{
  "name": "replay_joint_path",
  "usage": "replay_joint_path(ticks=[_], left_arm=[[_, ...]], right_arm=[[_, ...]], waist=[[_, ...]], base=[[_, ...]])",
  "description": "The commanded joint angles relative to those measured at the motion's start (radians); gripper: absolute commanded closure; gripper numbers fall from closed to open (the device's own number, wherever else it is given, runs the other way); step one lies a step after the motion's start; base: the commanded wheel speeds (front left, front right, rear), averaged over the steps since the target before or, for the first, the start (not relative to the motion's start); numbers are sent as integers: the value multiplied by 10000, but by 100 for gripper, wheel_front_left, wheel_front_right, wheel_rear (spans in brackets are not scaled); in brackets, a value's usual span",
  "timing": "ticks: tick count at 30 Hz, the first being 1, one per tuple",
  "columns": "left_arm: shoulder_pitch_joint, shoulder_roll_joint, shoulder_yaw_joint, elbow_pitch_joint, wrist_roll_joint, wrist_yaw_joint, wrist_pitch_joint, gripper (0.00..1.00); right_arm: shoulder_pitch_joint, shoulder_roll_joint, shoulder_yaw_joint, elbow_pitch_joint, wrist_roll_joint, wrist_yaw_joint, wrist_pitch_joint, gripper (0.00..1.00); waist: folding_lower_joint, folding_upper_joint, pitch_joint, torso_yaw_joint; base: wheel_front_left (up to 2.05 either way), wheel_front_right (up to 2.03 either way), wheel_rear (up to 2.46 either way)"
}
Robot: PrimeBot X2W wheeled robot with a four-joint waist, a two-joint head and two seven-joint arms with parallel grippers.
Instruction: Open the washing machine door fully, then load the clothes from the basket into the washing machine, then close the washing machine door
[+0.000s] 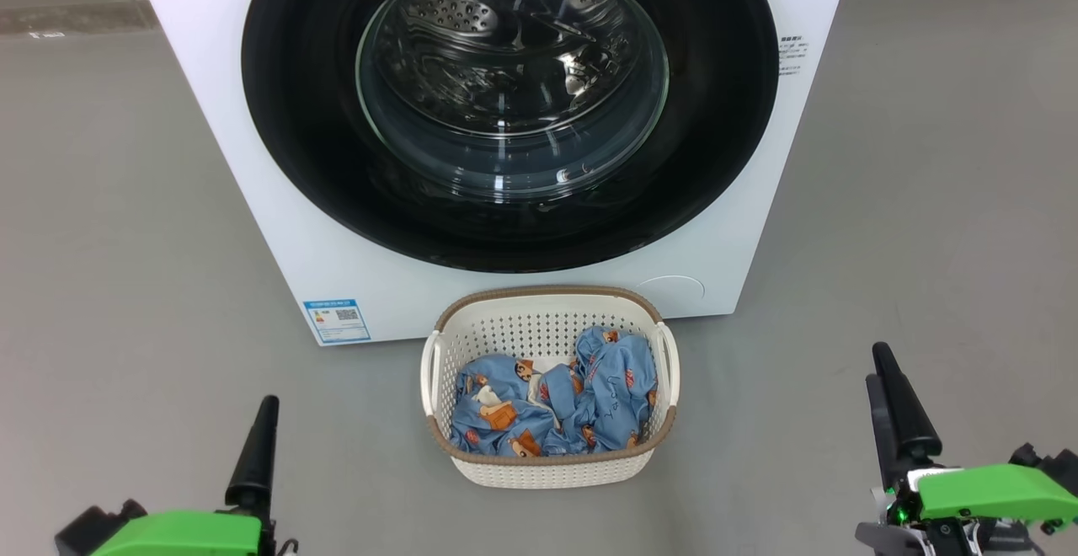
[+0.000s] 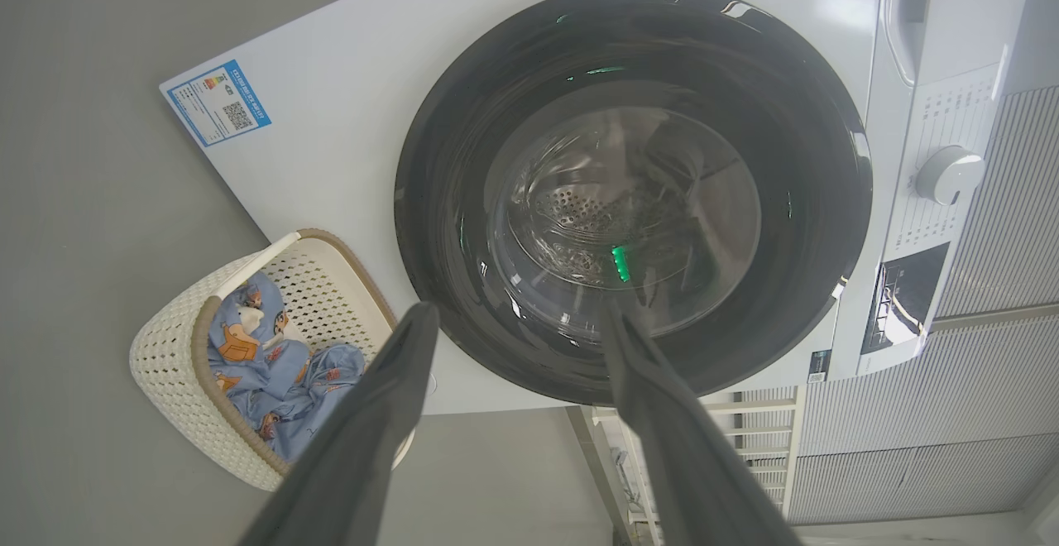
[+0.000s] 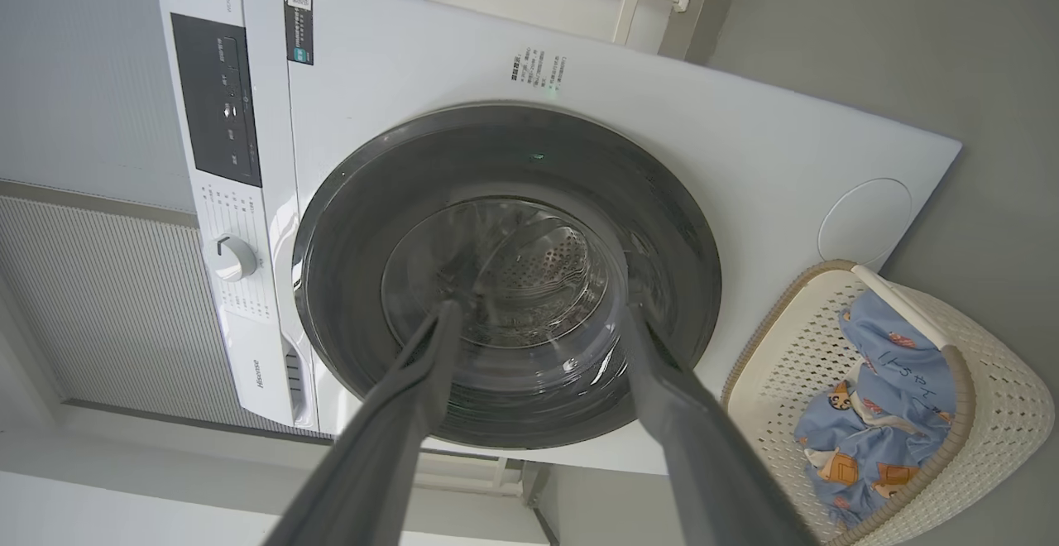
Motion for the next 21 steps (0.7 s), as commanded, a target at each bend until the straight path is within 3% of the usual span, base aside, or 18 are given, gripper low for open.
replay_joint_path(ticks=[1, 13, 21], left_arm=[[-561, 193, 109, -331, 169, -42, -86, 0], [-692, 190, -111, -493, 1639, -54, -446, 0], [-753, 221, -179, -472, 3169, -61, -688, 0]], right_arm=[[-503, -155, 169, -341, -203, 6, -96, 0], [-711, -422, 738, -520, -2124, 7, -447, 0], [-873, -606, 1157, -491, -3726, 8, -682, 0]], waist=[[-1, 0, 0, 0], [-1, 0, -10, -6], [-1, 0, -13, -3]], base=[[0, 0, 0], [0, 0, 0], [0, 0, 0]])
